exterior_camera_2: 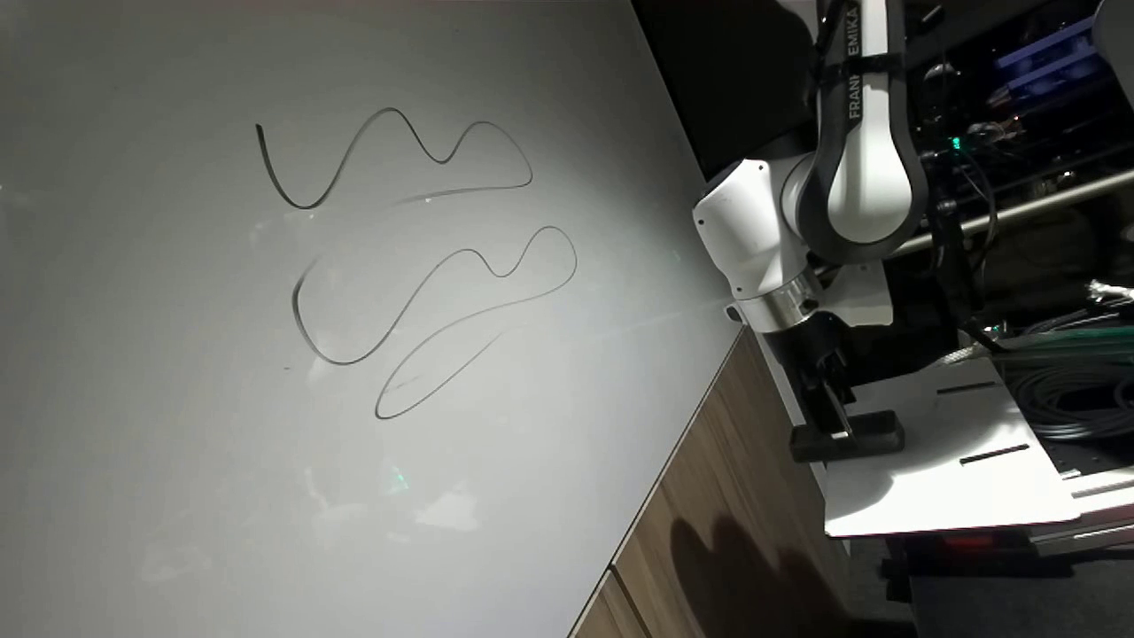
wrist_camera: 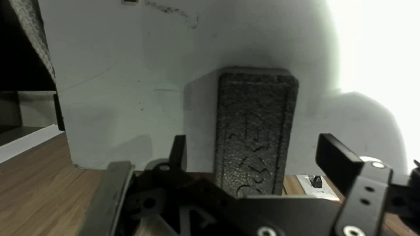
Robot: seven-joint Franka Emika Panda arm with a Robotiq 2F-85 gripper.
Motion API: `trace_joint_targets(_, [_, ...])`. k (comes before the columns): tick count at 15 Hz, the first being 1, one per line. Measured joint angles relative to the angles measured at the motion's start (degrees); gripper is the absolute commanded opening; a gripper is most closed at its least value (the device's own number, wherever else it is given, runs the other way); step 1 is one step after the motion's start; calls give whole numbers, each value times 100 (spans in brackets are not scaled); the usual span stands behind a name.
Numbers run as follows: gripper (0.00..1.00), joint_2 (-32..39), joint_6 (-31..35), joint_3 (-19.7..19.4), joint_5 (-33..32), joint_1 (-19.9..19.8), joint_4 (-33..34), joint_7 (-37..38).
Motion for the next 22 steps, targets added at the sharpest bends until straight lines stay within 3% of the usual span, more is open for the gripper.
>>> trace_joint_targets(1, [95, 10, 4, 0, 25, 0, 1, -16])
trace_joint_targets(2, [74, 13, 8, 0, 44, 0, 2, -32])
trace_joint_targets(4, [68, 13, 13, 0, 65, 0, 5, -59])
trace_joint_targets(9, [30, 13, 17, -13, 67, 0, 9, -80])
trace_joint_targets(17, [27, 11, 24, -35, 79, 9, 15, -113])
trace_joint_targets(22, [27, -174, -19, 116, 340, 248, 98, -168])
